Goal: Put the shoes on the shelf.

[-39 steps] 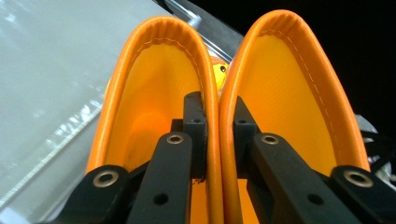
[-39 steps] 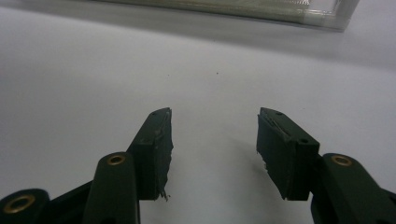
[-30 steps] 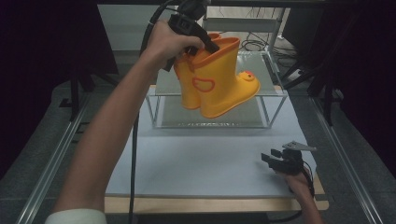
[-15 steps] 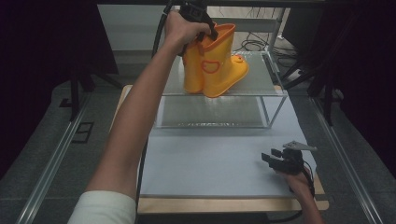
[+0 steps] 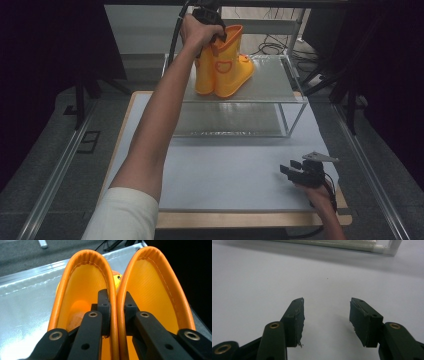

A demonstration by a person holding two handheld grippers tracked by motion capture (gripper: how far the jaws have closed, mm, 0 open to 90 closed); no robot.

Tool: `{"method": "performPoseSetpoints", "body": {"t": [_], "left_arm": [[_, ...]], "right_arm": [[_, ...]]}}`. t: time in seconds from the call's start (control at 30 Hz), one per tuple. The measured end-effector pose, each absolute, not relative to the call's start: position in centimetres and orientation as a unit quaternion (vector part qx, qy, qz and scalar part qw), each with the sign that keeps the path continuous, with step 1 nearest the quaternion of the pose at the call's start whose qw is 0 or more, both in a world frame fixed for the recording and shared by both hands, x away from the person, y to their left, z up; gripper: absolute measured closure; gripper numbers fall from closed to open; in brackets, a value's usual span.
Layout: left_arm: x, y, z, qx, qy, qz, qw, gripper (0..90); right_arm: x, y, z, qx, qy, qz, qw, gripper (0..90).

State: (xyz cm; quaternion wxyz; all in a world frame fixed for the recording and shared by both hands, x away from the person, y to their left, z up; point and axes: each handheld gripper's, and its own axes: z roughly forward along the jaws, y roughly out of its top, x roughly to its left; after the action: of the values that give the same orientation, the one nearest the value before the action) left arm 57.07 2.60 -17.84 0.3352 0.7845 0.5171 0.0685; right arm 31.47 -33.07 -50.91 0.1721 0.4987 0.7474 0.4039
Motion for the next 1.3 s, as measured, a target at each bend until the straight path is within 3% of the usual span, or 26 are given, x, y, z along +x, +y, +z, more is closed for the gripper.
{"method": "performPoseSetpoints", "body": {"t": [0.1,0.27,0.43,0.87,1.3], "left_arm": [[57.2,2.9,-17.9,0.774,0.519,0.068,0.355,74.6],[56.4,3.0,-16.7,0.767,0.499,0.074,0.395,49.8],[54.8,3.9,-15.3,0.776,0.475,0.086,0.405,49.3],[47.3,8.3,-14.0,0.807,0.396,0.105,0.425,87.6],[43.1,11.8,-18.6,0.82,0.399,0.101,0.398,89.2]], "right_arm": [[31.4,-33.1,-51.0,0.5,0.746,0.403,0.173,45.4],[31.3,-33.0,-51.1,0.5,0.748,0.4,0.172,45.3],[31.3,-32.8,-51.1,0.498,0.75,0.4,0.173,45.2],[31.3,-33.5,-50.8,0.506,0.741,0.404,0.178,45.1],[31.4,-33.4,-50.7,0.501,0.743,0.406,0.179,45.1]]}}
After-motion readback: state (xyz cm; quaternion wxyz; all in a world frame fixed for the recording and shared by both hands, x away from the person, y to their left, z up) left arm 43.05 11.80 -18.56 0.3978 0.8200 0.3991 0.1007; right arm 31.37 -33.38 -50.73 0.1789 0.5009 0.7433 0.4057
